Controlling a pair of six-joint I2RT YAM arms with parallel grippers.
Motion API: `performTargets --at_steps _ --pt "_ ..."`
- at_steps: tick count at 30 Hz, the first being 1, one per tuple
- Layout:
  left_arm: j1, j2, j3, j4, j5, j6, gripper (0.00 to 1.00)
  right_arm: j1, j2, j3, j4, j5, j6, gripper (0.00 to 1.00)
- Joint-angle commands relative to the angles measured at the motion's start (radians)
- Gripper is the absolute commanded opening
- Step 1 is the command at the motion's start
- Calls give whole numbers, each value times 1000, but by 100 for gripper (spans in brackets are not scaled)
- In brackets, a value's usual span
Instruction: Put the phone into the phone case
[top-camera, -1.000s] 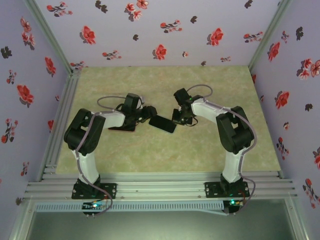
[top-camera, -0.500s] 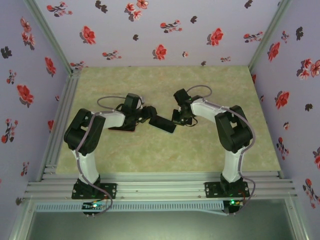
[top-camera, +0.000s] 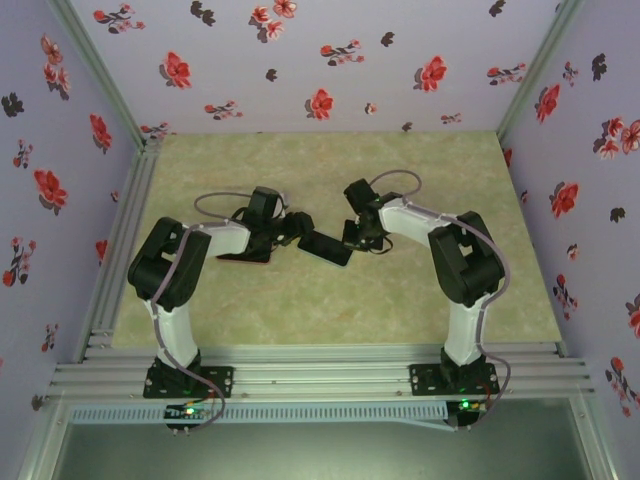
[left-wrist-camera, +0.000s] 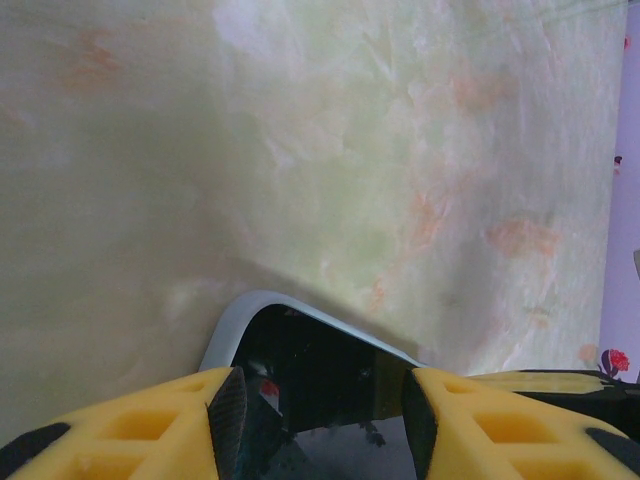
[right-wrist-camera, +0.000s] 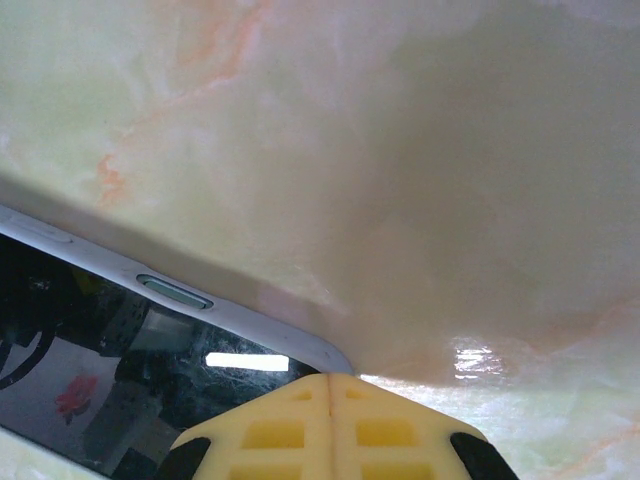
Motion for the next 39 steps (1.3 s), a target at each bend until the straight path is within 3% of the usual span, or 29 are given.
performTargets --at_steps 1,16,28,31,34,35,38,39 --pt "-7 -21 -5 2 -11 28 49 13 67 -75 -23 54 14 0" --pt "1 -160 6 -77 -104 75 49 26 -169 -117 144 70 124 0" --pt "2 -365 -13 -261 -272 200 49 21 -338 -133 116 143 -71 1" --pt "2 -422 -28 -292 -322 229 50 12 -385 -155 125 179 -106 11" --pt "4 -484 -37 -351 -391 269 50 -11 -428 -181 144 199 -149 28" --pt "5 -506 -40 -376 -422 290 51 -20 -444 -194 155 206 -163 40" --pt "23 -559 -48 -434 -492 329 60 -51 -483 -222 172 242 -217 99" --pt "37 -570 -48 -450 -502 341 62 -61 -494 -231 178 247 -242 99"
